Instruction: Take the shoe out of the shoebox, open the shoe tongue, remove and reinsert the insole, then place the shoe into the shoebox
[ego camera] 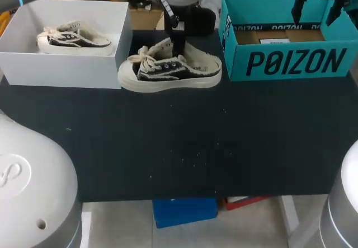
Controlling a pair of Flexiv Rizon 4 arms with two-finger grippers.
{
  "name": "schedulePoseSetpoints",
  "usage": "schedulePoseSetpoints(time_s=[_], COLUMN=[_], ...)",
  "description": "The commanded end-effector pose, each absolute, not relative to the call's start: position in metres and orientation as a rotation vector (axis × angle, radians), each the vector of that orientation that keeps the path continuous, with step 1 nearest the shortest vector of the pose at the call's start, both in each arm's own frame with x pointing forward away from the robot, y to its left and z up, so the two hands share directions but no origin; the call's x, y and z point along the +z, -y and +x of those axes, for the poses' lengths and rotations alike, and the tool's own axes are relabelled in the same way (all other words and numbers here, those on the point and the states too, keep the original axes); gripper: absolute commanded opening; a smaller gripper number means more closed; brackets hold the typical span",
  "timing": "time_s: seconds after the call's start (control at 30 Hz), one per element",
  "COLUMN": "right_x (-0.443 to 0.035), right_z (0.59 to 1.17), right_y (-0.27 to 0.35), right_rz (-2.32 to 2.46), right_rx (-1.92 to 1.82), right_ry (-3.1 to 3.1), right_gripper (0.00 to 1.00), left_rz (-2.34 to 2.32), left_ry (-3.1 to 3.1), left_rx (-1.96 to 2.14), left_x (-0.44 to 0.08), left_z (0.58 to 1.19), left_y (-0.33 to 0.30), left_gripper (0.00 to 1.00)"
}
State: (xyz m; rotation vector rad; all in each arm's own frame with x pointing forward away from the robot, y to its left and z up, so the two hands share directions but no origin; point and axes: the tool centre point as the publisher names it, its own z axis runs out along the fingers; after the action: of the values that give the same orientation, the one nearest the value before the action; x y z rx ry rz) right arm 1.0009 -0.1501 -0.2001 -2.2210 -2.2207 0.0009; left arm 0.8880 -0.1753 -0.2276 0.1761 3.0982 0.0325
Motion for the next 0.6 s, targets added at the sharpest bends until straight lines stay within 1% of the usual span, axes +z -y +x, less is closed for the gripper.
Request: schedulePoseSetpoints(time_s=[0.03,0.33,0.6], right_x=[-0.200,-0.200,-0.200], right_z=[1.001,1.001,1.001], right_y=[0.150,0.150,0.150], right_rz=[-2.221,-2.221,-2.221], right_rx=[0.001,0.001,0.001], right_ry=[2.220,2.220,2.220], right_gripper=[1.00,1.00,1.00], left_rz=[0.168,0.166,0.214], left_ry=[-3.113,-3.132,-3.116], left_rx=[0.025,-0.015,0.062], left_x=[-0.269,-0.343,-0.385], left_z=[0.892,0.894,0.897], left_y=[0.188,0.195,0.191], left_gripper=[0.00,0.00,0.00])
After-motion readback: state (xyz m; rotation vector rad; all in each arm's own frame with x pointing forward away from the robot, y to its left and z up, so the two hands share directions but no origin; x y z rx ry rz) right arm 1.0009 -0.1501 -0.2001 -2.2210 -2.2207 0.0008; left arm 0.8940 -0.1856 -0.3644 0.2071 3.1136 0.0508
